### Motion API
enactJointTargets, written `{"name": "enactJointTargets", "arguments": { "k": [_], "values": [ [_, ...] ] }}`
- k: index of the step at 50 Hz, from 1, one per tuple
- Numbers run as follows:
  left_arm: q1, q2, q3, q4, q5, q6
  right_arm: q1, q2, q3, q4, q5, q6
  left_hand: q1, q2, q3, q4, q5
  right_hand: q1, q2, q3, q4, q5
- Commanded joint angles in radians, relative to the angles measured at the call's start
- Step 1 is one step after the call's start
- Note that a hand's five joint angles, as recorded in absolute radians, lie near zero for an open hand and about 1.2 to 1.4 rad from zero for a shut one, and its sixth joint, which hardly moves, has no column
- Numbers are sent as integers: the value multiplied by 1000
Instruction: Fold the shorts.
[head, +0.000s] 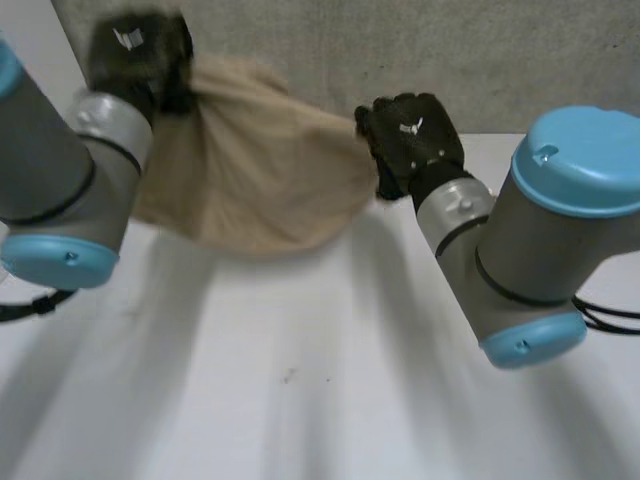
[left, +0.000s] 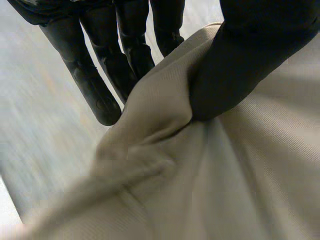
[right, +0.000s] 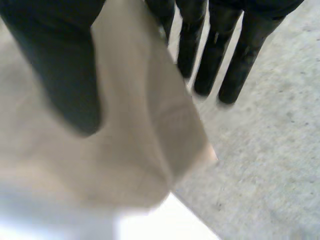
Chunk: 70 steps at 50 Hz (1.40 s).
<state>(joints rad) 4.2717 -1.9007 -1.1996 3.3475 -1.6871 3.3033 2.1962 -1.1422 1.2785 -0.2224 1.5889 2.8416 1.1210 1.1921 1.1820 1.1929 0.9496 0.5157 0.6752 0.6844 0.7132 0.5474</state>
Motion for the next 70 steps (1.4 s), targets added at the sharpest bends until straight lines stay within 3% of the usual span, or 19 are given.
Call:
{"name": "enactJointTargets", "arguments": {
  "k": [1,6,13,18,25,32,38,40,41,42,46,50,57,64,70],
  "values": [
    [-23,100,-44,104,-6,41,7,-40,110,215,2,4,275,204,214,203,272,-341,-501,-510,-539,-547],
    [-21,118,-109,107,-9,120,-41,-103,191,245,-13,4,275,204,214,203,272,-341,-501,-510,-539,-547],
    [42,123,-173,139,-11,222,-226,-142,292,235,-64,41,275,204,214,203,272,-341,-501,-510,-539,-547],
    [85,123,-160,200,-8,231,-247,-140,306,235,-109,78,275,204,214,203,272,-341,-501,-510,-539,-547],
    [43,114,-137,297,-6,226,-294,-140,301,233,-110,88,275,204,214,203,272,-341,-501,-510,-539,-547],
    [-168,6,-138,401,52,231,-346,-140,301,229,-107,88,275,204,214,203,272,-341,-501,-510,-539,-547],
    [-331,-132,-182,386,161,228,-391,-143,301,227,-107,88,244,173,183,172,241,-341,-501,-510,-539,-547],
    [-389,-175,-238,366,205,234,-401,-145,300,227,-109,88,-151,-222,-212,-223,-154,-341,-501,-510,-539,-547],
    [-427,-195,-279,350,240,240,-409,-146,298,227,-110,88,-548,-619,-609,-620,-551,-341,-501,-510,-539,-547],
    [-440,-196,-296,343,256,245,-411,-146,298,227,-110,88,-648,-719,-709,-720,-651,-341,-501,-510,-539,-547],
    [-489,-176,-373,342,319,297,-418,-146,295,227,-112,88,-708,-779,-769,-780,-711,-341,-501,-510,-539,-547],
    [-478,-84,-402,345,323,347,-418,-146,294,227,-112,87,-755,-826,-816,-827,-758,-341,-501,-510,-539,-547],
    [-337,63,-434,339,317,357,-411,-146,294,227,-121,85,-758,-829,-819,-830,-761,-341,-501,-510,-539,-547],
    [-181,138,-491,331,209,340,-400,-149,291,225,-155,75,-769,-841,-831,-841,-773,-341,-501,-510,-539,-547],
    [-116,138,-515,268,149,263,-343,-183,257,232,-246,41,-769,-841,-831,-841,-773,-341,-501,-510,-539,-547]
  ]
}}
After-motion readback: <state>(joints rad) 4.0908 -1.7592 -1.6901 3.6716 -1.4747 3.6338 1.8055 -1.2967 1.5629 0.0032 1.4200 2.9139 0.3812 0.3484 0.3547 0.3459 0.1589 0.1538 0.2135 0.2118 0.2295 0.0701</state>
